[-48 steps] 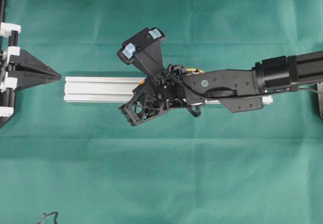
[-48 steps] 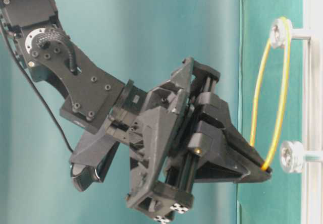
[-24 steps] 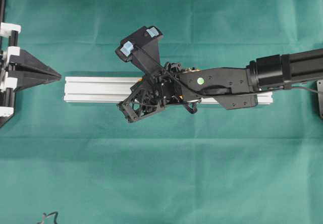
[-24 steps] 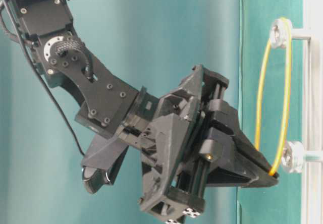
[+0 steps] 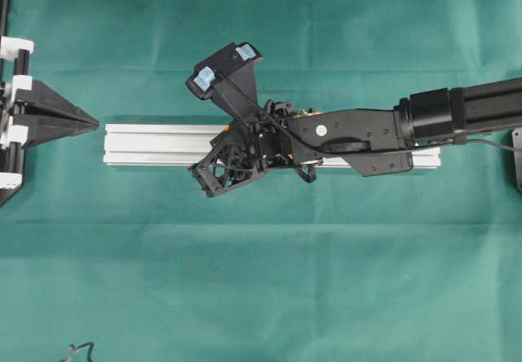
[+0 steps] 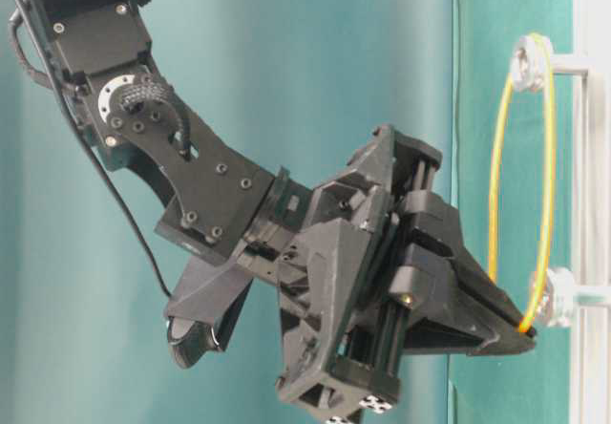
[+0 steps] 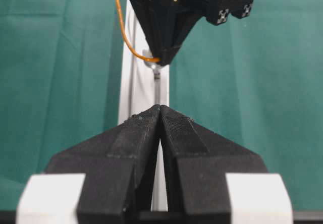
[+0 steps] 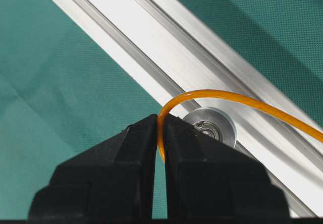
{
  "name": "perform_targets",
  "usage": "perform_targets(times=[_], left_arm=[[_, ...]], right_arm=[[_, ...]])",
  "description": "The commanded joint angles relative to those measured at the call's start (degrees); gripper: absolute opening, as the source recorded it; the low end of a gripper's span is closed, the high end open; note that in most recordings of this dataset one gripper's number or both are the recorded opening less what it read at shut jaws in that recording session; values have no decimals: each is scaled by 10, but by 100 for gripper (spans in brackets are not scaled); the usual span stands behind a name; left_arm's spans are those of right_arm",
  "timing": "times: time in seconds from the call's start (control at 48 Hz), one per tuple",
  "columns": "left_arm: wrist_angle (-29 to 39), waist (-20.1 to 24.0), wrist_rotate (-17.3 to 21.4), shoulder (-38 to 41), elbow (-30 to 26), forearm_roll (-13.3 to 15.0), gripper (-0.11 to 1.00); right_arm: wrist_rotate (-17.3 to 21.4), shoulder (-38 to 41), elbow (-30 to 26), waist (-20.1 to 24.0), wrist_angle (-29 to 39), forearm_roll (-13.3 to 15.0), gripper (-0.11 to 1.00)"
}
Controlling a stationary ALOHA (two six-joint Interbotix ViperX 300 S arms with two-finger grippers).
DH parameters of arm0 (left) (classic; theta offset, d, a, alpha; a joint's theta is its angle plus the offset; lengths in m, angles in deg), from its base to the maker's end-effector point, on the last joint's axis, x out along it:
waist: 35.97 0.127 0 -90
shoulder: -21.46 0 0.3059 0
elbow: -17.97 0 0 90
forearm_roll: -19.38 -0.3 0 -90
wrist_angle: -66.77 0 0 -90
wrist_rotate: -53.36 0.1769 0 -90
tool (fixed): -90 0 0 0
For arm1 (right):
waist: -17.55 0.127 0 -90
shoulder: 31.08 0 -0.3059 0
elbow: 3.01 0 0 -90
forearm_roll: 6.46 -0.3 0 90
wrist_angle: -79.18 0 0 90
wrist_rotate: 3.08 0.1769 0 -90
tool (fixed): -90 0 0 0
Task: Hook the rubber onto the shaft.
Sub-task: 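Pull the ring down past the left knob with the right gripper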
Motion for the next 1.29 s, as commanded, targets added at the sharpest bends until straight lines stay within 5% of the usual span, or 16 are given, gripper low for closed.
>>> perform_targets(times=[0.0, 1.271], left_arm=[[-2, -2, 2, 4, -17, -1, 0], [-3, -2, 1, 4, -17, -1, 0]], right_arm=[[-2, -11, -20, -1, -6, 2, 7], [-2, 26, -29, -1, -5, 2, 7]])
